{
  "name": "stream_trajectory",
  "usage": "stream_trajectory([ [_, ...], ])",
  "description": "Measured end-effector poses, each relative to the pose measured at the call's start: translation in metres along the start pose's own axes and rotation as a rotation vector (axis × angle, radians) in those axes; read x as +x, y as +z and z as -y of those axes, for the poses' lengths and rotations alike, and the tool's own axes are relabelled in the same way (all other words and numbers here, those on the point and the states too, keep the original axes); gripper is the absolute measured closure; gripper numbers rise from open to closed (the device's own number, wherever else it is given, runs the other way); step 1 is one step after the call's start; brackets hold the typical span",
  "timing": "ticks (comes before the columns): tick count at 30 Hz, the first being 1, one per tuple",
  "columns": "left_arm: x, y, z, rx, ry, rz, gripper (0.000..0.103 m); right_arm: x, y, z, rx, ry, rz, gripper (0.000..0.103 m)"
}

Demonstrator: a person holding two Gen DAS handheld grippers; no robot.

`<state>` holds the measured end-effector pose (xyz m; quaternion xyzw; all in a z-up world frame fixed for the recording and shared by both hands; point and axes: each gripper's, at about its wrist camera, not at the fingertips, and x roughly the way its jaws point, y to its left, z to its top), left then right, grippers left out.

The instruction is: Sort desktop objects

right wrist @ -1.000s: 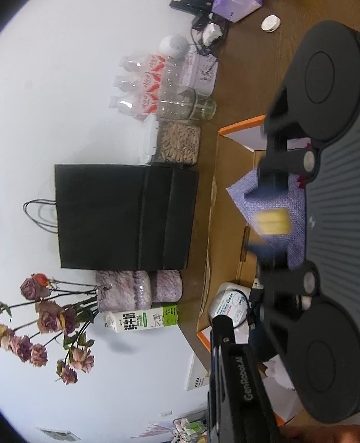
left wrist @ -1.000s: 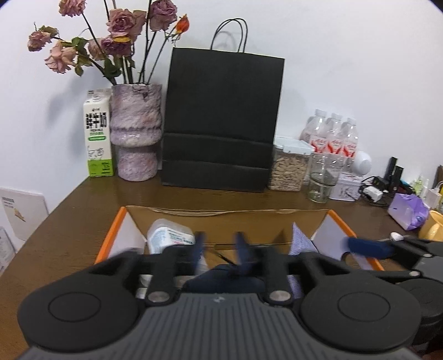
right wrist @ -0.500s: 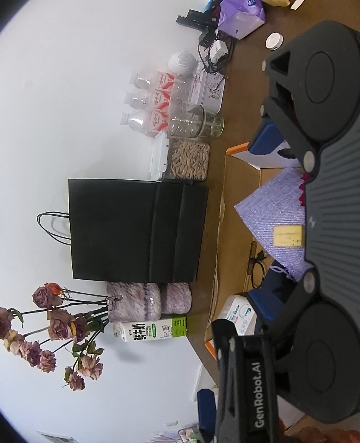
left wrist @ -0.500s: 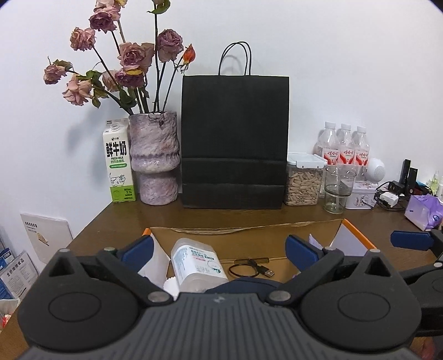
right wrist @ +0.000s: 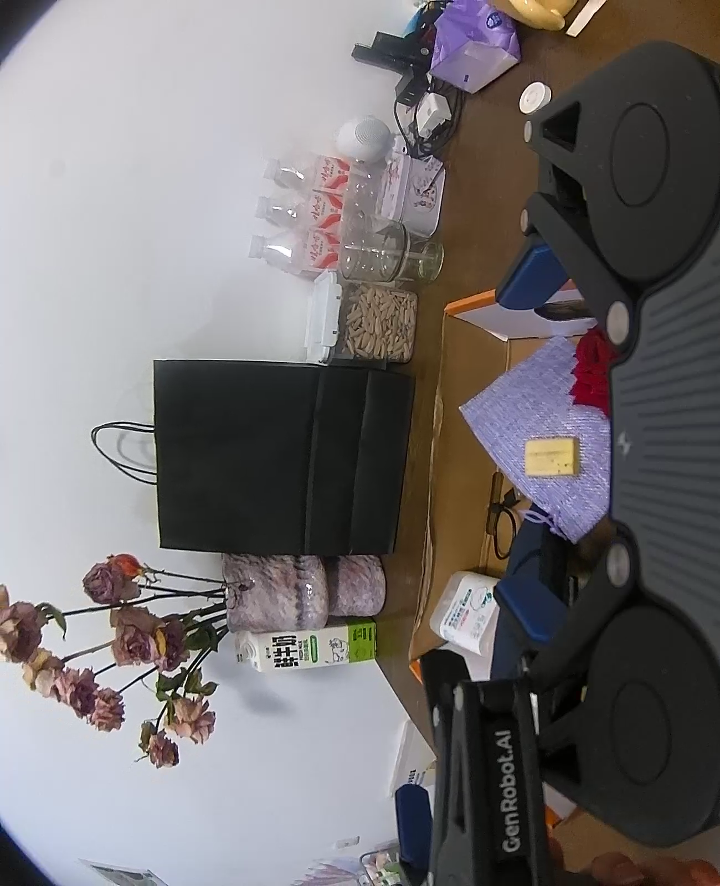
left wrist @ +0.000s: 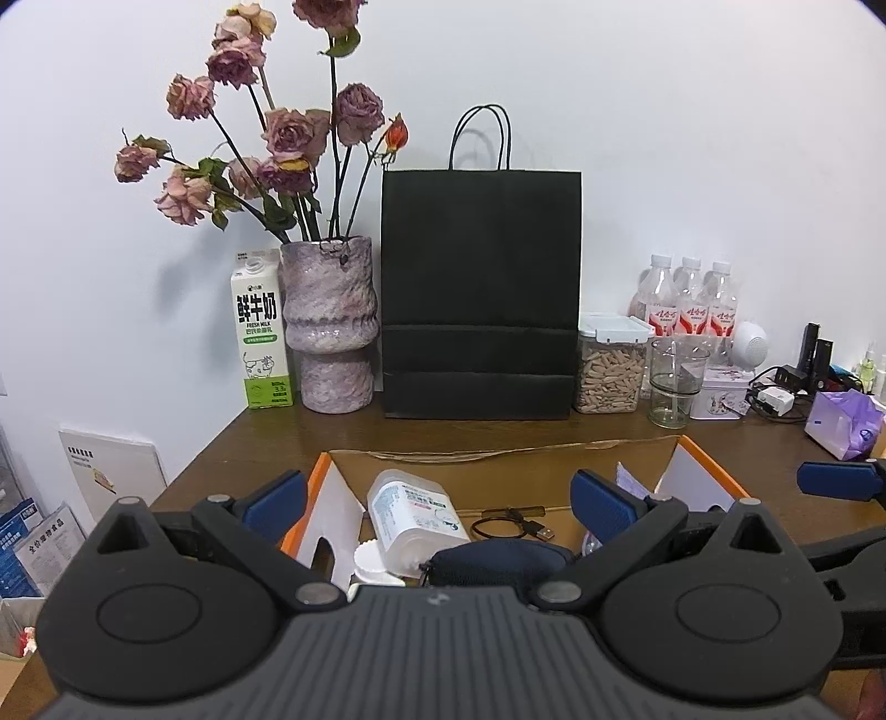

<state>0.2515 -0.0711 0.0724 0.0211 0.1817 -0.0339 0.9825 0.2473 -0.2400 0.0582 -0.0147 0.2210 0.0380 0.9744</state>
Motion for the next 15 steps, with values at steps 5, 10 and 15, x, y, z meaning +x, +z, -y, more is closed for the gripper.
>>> stream_trajectory([
  [5, -0.022, -0.008, -0.004, -0.003, -0.004, 0.000, 0.000, -0.022, -0.007, -0.005, -0.009, 0.001, 0.007, 0.000],
  [10, -0.048, -0.024, -0.007, -0.003, -0.001, -0.005, 0.000, -0.050, -0.024, -0.011, -0.008, 0.003, 0.009, 0.000],
  [15, -0.074, -0.046, -0.011, -0.002, 0.000, -0.031, 0.000, -0.076, -0.048, -0.019, -0.015, 0.004, -0.006, 0.000],
])
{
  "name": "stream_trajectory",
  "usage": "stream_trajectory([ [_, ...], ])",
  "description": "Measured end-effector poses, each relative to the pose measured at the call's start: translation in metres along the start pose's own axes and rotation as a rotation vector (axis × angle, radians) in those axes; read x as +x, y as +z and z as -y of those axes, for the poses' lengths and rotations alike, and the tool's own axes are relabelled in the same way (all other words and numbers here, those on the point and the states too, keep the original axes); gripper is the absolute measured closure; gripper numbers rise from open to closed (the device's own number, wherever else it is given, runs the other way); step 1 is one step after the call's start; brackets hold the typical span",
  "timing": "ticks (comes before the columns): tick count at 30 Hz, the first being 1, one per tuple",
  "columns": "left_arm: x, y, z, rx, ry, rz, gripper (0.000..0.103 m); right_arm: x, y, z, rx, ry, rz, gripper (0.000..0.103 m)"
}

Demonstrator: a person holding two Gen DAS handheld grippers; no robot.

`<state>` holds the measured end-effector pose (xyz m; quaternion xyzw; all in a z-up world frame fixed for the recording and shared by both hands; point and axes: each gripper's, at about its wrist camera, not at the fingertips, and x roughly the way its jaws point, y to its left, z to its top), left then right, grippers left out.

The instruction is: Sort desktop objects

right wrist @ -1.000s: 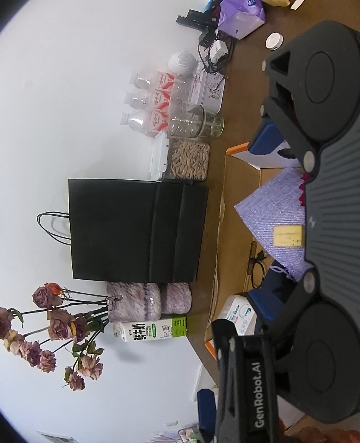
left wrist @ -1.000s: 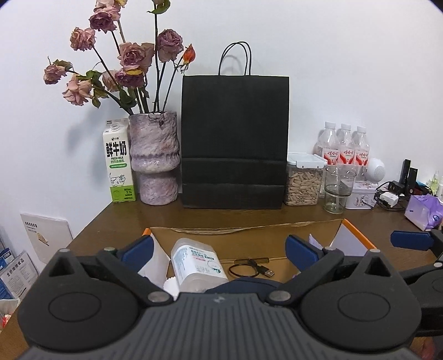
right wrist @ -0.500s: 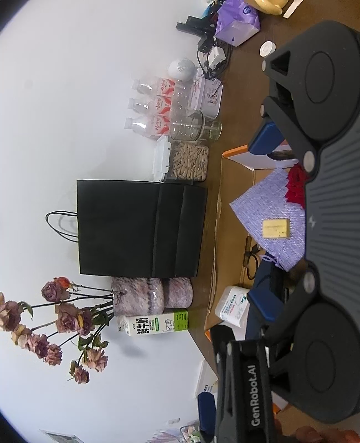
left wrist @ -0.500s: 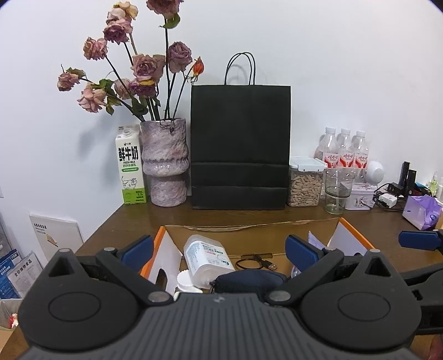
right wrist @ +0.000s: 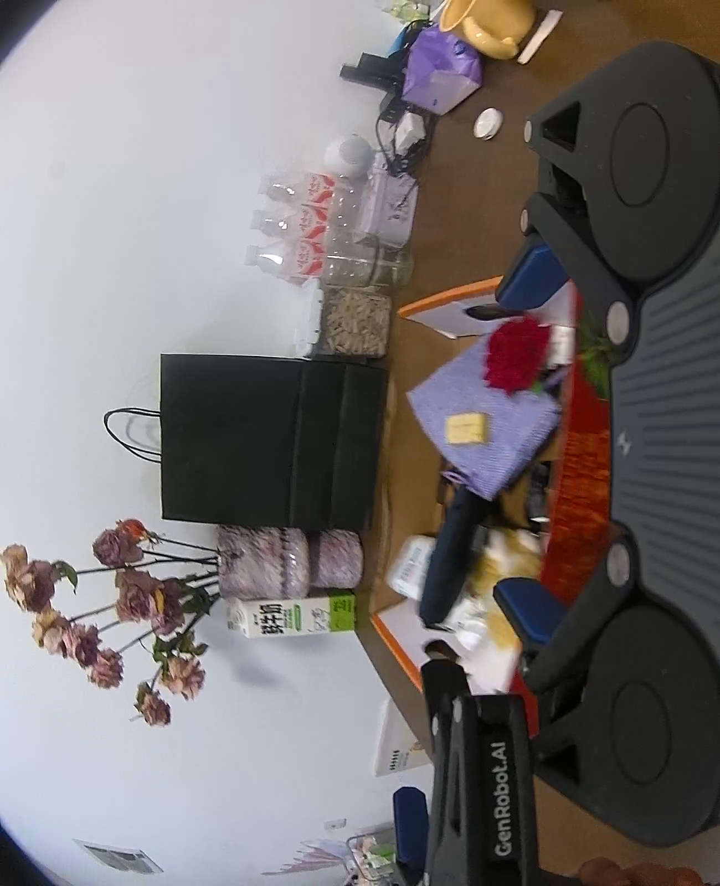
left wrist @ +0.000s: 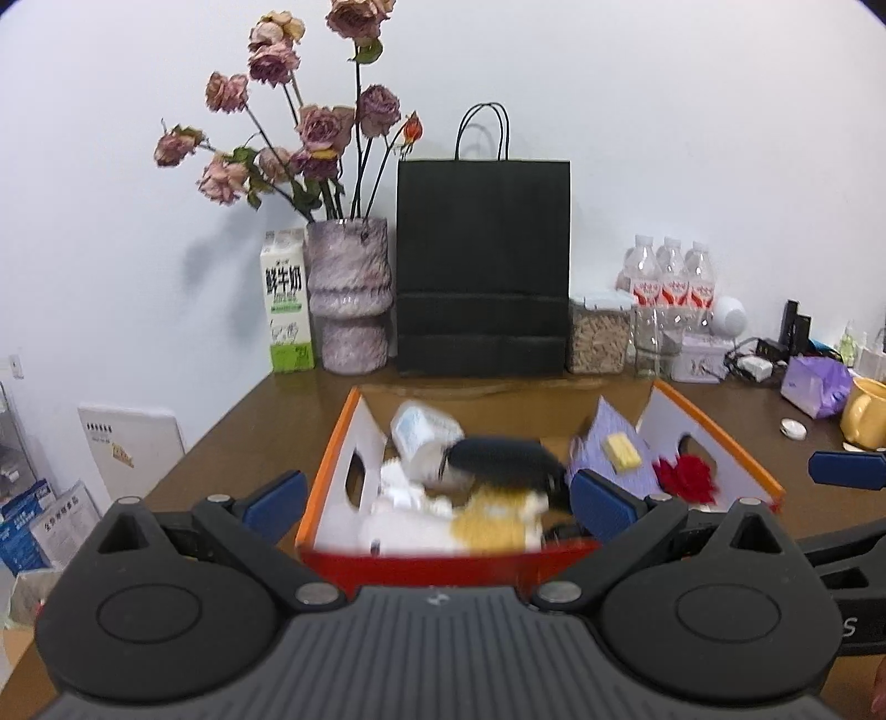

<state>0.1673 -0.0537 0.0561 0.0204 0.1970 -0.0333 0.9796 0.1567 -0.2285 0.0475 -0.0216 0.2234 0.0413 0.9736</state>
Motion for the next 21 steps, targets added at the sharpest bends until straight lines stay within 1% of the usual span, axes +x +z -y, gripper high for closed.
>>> stream_trajectory([
  [6, -0.029, -0.022, 0.000, 0.019, -0.002, -0.024, 0.000, -0.035, -0.029, -0.011, -0.011, 0.002, -0.015, 0.000],
  [12, -0.058, -0.043, 0.000, 0.012, -0.016, -0.043, 0.000, -0.066, -0.053, -0.019, -0.015, -0.009, -0.032, 0.000],
  [17, -0.079, -0.058, 0.000, 0.013, -0.029, -0.047, 0.000, -0.088, -0.068, -0.022, -0.018, -0.010, -0.036, 0.000],
  [21, -0.089, -0.069, 0.001, 0.009, -0.028, -0.057, 0.000, -0.099, -0.076, -0.025, -0.021, -0.004, -0.039, 0.000],
])
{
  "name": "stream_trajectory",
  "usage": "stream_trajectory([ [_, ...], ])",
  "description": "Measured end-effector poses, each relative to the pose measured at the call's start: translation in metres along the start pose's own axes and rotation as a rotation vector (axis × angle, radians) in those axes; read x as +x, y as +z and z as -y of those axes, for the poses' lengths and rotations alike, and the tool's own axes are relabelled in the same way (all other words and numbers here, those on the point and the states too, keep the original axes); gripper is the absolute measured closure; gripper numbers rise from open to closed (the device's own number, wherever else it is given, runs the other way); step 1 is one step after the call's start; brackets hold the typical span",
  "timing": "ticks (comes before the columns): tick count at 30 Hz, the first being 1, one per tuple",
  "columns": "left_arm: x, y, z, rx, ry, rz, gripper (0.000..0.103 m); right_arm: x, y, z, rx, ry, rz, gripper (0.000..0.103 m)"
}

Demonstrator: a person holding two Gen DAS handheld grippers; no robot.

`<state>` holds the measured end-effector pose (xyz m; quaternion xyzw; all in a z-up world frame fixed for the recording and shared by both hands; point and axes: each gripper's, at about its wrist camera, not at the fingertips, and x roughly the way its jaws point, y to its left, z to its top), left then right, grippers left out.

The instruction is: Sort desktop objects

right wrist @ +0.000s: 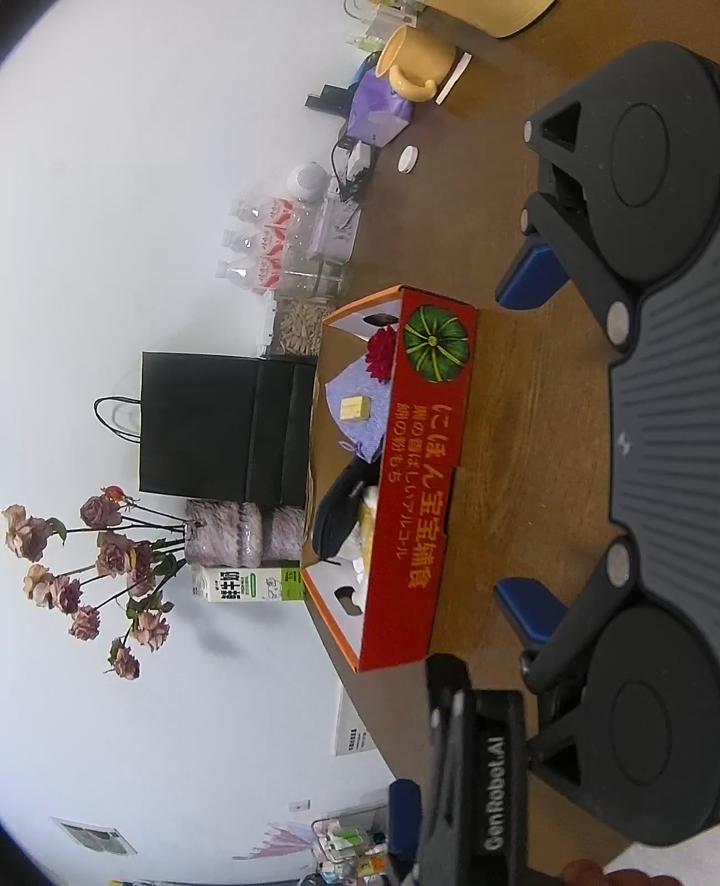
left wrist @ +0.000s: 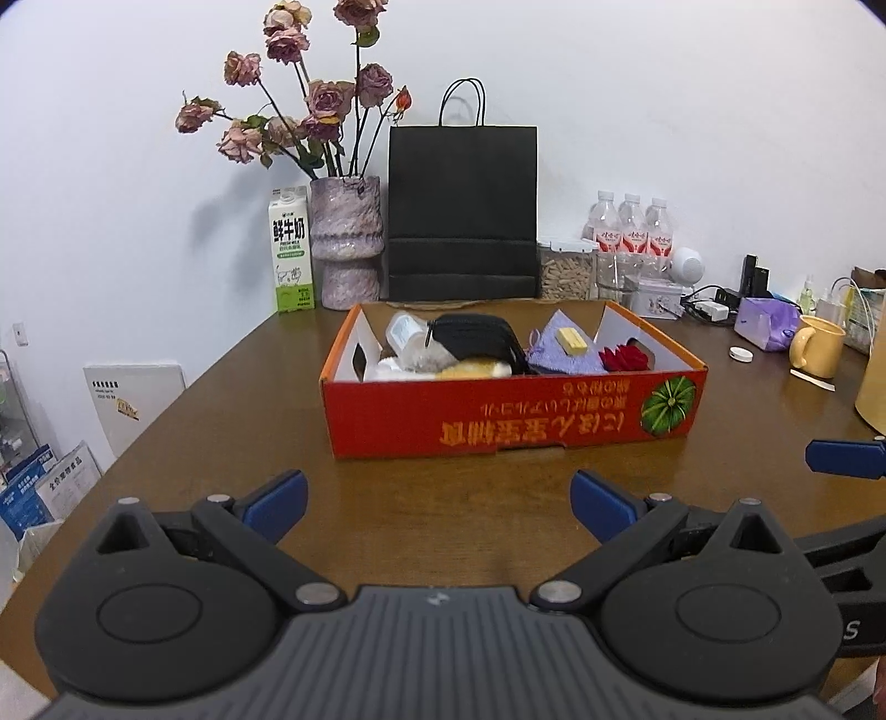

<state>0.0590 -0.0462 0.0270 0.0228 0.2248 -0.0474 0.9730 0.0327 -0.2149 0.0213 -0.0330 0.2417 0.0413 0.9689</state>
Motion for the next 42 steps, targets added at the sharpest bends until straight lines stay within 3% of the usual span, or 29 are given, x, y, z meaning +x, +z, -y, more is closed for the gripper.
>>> stream_trajectory([
  [15, -0.025, -0.028, 0.003, 0.012, -0.008, -0.030, 0.000, -0.022, -0.035, -0.007, 0.006, 0.003, -0.035, 0.000],
  [42, -0.033, -0.032, 0.004, 0.017, -0.002, -0.025, 0.000, -0.028, -0.040, -0.011, 0.019, 0.009, -0.023, 0.000],
])
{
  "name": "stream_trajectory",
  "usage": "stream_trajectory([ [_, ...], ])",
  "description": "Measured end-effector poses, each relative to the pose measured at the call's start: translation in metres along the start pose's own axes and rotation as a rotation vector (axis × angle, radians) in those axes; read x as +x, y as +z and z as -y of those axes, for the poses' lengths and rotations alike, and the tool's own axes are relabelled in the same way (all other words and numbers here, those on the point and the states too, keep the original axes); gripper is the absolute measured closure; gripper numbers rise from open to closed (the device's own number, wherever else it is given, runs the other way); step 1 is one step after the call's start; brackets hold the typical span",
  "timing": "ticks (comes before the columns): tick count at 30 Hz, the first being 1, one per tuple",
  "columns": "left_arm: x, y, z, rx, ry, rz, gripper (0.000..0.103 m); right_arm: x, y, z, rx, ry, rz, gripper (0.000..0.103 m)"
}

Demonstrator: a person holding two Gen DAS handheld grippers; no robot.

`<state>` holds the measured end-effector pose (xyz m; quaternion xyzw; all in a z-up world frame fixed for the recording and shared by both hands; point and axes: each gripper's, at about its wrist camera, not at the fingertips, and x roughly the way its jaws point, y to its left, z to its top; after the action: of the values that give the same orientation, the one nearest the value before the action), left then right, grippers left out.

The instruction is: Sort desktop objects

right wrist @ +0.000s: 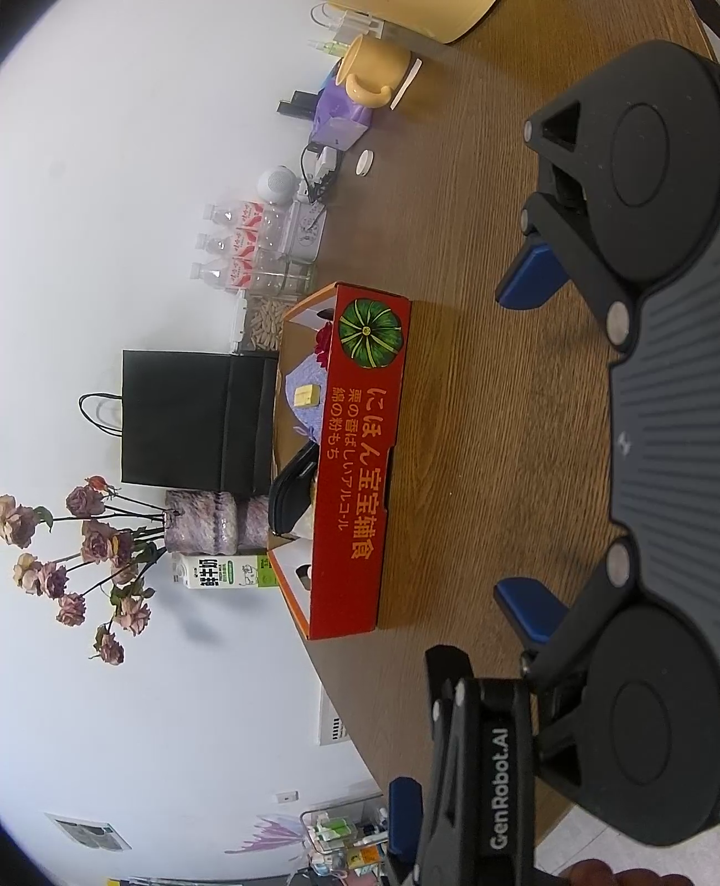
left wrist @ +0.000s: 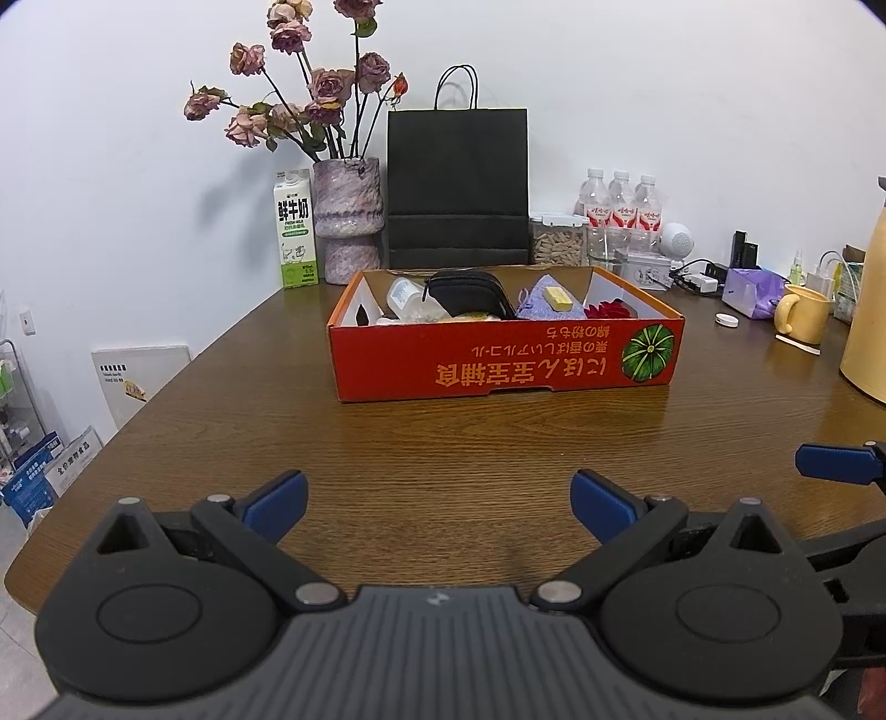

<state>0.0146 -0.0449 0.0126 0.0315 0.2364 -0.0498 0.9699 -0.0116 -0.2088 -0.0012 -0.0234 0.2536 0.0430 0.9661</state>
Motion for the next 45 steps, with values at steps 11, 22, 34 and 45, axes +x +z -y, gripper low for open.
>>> stream_trajectory([
  [11, -0.0005, -0.0003, 0.0011, 0.005, 0.000, 0.002, 0.000, -0.0003, 0.0000, -0.0005, 0.000, 0.001, 0.000, 0.000],
  [22, -0.0005, -0.0012, 0.0017, 0.004, 0.001, 0.001, 0.000, 0.0000, -0.0001, -0.0008, -0.001, 0.000, 0.000, 0.000],
  [34, -0.0008, -0.0021, 0.0014, 0.004, 0.000, 0.000, 0.000, -0.0004, -0.0013, -0.0022, 0.001, 0.002, -0.003, 0.000],
  [45, -0.0013, -0.0029, 0.0015, 0.004, 0.002, 0.000, 0.000, -0.0009, -0.0014, -0.0022, 0.001, 0.002, -0.003, 0.000],
])
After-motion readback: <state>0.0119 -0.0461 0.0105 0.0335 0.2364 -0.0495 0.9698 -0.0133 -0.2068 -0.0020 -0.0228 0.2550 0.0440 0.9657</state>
